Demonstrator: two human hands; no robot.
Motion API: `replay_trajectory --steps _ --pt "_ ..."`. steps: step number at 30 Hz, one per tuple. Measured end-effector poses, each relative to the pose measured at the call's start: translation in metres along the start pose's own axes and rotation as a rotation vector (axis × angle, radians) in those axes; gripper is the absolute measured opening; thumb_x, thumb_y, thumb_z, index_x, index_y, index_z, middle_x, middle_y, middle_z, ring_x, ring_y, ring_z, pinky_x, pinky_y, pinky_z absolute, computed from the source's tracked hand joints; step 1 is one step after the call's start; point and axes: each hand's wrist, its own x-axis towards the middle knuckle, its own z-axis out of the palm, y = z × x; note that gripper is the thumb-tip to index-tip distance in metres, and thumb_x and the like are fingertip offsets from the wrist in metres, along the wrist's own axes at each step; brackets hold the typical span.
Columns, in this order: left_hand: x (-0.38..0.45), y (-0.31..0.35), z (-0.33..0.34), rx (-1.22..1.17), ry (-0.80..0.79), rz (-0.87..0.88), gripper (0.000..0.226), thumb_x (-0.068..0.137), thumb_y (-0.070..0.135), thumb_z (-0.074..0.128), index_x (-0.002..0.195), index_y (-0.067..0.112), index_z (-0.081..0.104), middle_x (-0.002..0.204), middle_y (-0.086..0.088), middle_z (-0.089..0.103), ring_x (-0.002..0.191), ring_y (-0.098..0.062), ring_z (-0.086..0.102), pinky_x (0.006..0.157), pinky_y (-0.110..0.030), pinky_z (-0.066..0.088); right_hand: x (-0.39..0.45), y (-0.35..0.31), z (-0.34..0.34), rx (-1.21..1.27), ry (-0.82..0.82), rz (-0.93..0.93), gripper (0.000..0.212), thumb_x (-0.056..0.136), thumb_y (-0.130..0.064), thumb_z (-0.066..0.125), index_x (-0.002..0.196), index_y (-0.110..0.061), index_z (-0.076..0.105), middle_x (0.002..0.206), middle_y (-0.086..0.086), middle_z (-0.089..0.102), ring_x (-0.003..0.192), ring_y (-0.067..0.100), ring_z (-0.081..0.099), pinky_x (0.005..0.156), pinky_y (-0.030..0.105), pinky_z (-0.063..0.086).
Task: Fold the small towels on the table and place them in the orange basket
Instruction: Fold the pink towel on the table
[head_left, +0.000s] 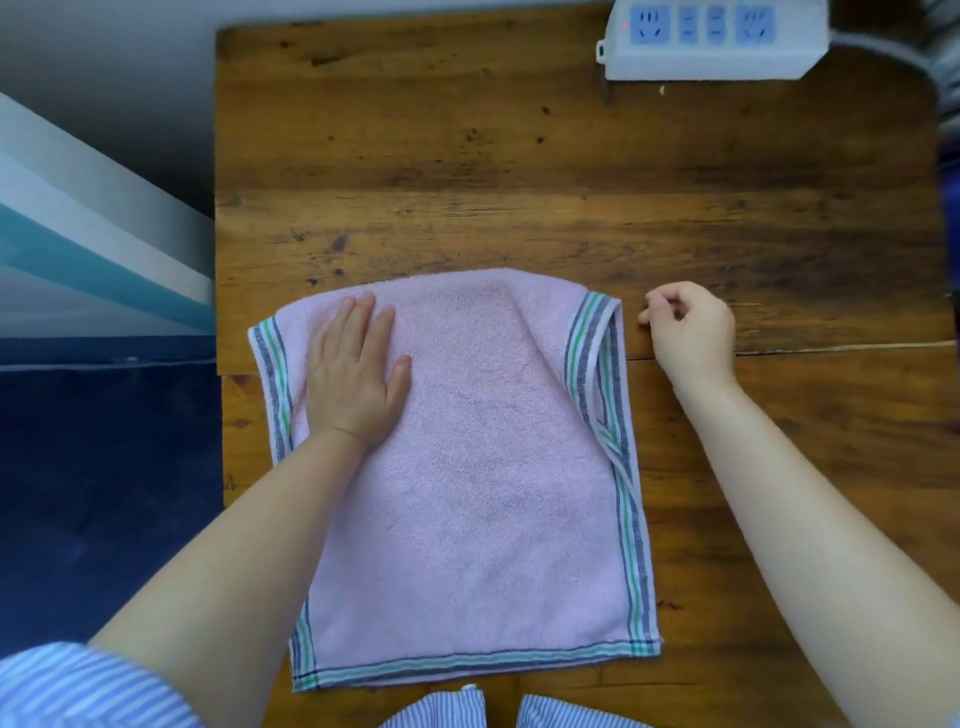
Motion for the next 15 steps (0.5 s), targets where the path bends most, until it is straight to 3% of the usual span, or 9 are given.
replay_trajectory --steps 2,5,7,9,12,15 --pt "0.001 0.0 0.0 0.026 0.007 0.014 0.057 0.081 0.033 0.038 0.118 -0.005 0.06 0.125 -0.027 0.057 0.115 -0.046 0.054 0.099 -0.039 0.021 0.006 -0.005 -0.005 -0.05 -0.008 -0.005 0.022 0.093 -0.009 0.046 0.107 -0.003 0.062 0.104 0.012 0.064 0.091 0.016 0.052 0.08 0.024 0.041" --pt "0.001 0.001 -0.001 0.02 -0.017 -0.003 0.058 0.081 0.034 0.037 0.118 -0.004 0.06 0.126 -0.026 0.057 0.116 -0.046 0.054 0.1 -0.04 0.024 0.005 -0.008 -0.012 -0.259 -0.123 -0.317 0.031 0.089 -0.009 0.054 0.12 -0.007 0.058 0.118 0.012 0.058 0.108 0.022 0.051 0.088 0.029 0.041" --pt "0.001 0.003 -0.003 0.012 -0.033 -0.022 0.059 0.081 0.035 0.035 0.12 -0.003 0.059 0.128 -0.025 0.056 0.119 -0.044 0.052 0.102 -0.042 0.032 0.004 -0.007 -0.013 -0.4 -0.221 -0.54 0.038 0.083 -0.005 0.06 0.121 -0.007 0.058 0.115 0.014 0.058 0.11 0.03 0.049 0.091 0.037 0.041" --pt "0.001 0.003 -0.003 0.003 -0.041 -0.029 0.06 0.081 0.036 0.035 0.121 -0.003 0.058 0.13 -0.025 0.055 0.12 -0.044 0.051 0.103 -0.041 0.03 0.006 -0.003 -0.009 -0.437 -0.226 -0.692 0.036 0.075 0.001 0.067 0.111 -0.003 0.064 0.099 0.018 0.062 0.095 0.037 0.055 0.081 0.042 0.045" --pt "0.001 0.003 -0.002 0.003 -0.036 -0.032 0.061 0.081 0.036 0.034 0.123 -0.003 0.057 0.131 -0.024 0.053 0.122 -0.044 0.05 0.103 -0.04 0.025 0.011 -0.004 -0.005 -0.335 -0.132 -0.776 0.015 0.073 0.003 0.065 0.087 0.002 0.072 0.077 0.018 0.066 0.073 0.037 0.059 0.067 0.036 0.047" --pt "0.001 0.002 -0.002 0.005 -0.032 -0.027 0.061 0.081 0.036 0.035 0.122 -0.003 0.057 0.131 -0.025 0.053 0.122 -0.044 0.05 0.101 -0.039 0.021 0.025 -0.011 -0.005 -0.276 -0.101 -0.665 0.014 0.081 -0.002 0.062 0.089 0.003 0.072 0.085 0.019 0.071 0.082 0.035 0.061 0.072 0.031 0.042"
